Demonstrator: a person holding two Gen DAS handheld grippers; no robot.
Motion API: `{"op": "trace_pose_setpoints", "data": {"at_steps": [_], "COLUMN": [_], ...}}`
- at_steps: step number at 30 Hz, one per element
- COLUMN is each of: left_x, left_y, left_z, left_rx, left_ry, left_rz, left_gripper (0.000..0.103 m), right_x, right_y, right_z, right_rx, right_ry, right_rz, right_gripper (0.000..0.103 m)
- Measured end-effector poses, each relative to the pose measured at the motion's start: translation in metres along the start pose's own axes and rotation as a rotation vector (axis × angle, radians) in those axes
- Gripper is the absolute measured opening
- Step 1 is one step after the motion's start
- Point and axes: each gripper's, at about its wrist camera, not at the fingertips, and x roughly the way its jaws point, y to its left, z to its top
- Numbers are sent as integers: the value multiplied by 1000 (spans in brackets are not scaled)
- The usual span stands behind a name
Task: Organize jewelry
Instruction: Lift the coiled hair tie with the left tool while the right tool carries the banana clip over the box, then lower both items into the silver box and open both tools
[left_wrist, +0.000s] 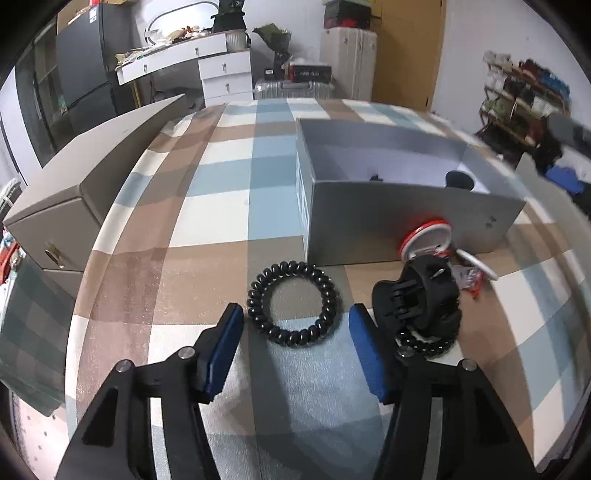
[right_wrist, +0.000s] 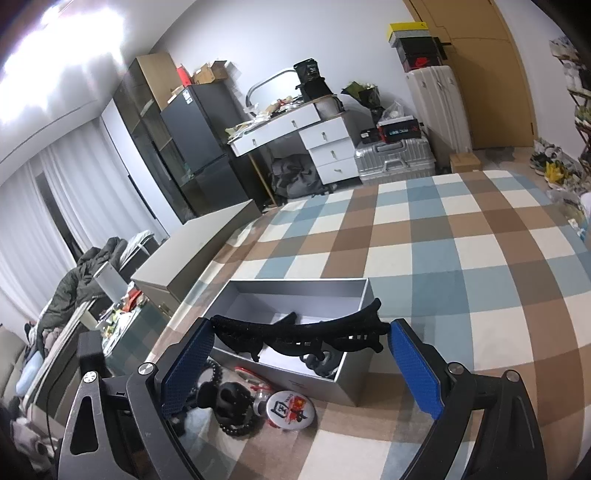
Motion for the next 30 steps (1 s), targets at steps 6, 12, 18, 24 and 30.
{"op": "trace_pose_setpoints", "data": {"at_steps": [6, 12, 18, 24, 30], "left_x": [2, -1, -15, -35, -45], "left_y": [1, -4, 1, 6, 2], "left_z": [5, 4, 6, 14, 34], "left_rx": [6, 27, 7, -19, -24], "left_ry": [9, -8, -54, -132, -204], "left_rz": [-10, -17, -31, -49, -80], "left_gripper": [43, 27, 27, 27, 27], "right_x": [-4, 0, 4, 10, 19], "right_y": [0, 6, 13, 17, 14], "right_z": [2, 0, -2, -6, -9], "right_rx": [4, -23, -43, -50, -28], "right_ry": [-10, 3, 11, 29, 51], "right_rz": [9, 15, 24, 38, 48], "right_gripper": [96, 96, 96, 96, 96]}}
